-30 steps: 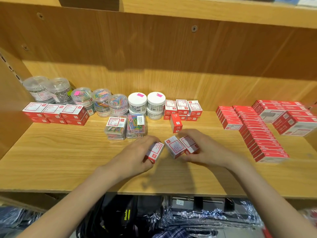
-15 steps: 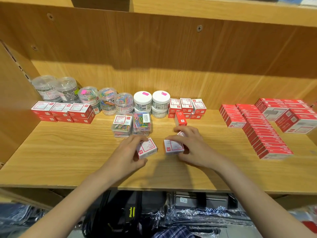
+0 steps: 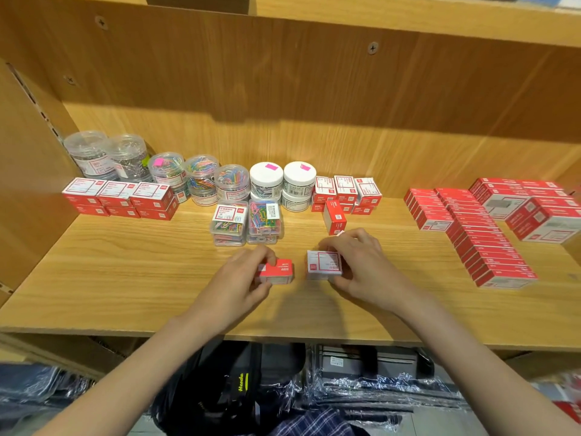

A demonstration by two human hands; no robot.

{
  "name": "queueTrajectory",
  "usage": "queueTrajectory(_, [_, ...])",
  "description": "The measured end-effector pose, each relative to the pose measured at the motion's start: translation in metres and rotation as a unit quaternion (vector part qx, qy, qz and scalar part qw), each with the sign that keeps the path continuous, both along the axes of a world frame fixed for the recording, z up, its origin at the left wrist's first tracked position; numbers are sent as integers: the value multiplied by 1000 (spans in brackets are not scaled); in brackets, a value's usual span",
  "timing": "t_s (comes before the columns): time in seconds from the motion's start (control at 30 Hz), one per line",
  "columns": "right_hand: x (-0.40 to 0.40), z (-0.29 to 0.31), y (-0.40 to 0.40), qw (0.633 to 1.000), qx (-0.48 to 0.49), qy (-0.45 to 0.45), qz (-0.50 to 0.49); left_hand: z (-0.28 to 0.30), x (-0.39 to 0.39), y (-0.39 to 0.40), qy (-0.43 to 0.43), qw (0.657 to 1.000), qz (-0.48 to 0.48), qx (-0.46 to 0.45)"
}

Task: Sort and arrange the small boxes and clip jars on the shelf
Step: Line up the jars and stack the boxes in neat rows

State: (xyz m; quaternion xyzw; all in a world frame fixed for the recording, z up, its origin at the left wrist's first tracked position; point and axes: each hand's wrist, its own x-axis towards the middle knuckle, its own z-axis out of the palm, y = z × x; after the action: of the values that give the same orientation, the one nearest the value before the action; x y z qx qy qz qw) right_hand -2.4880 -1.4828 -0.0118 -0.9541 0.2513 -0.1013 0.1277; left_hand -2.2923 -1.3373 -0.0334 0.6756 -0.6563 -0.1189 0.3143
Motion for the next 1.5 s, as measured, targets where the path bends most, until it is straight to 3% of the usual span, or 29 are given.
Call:
queueTrajectory(0.13, [-2,-2,5,1000,8,-24,-13,-1,5,0,34,999,-1,-23])
queueTrajectory(0.33, [1,0,8,999,32,-40,9,-14,7,6,-59,995,1,-84])
queueTrajectory(0.47, [5,0,10,996,78,-43,19,-14,9,4,-22,999,-15,-38])
queueTrajectory(0.63, [12,10,13,976,215,-23,6,-11,18,6,12,998,-53,21])
queueTrajectory(0.77, [18,9,12,986,165,-20,-5,-12,18,6,25,997,-66,16])
queueTrajectory(0.9, [23,15,15,989,117,-76,-57,-11,19,5,34,997,-70,7])
queueTrajectory(1.0, [24,19,19,997,76,-7,1,-11,23,7,42,997,-66,4])
queueTrajectory(1.2, [32,21,16,992,121,4,29,-9,27,9,65,998,-6,14])
queueTrajectory(1.3, [32,23,15,993,99,24,62,-8,29,10,76,997,13,16])
queueTrajectory(1.5, [33,16,21,975,159,-100,115,-9,33,10,68,997,22,5])
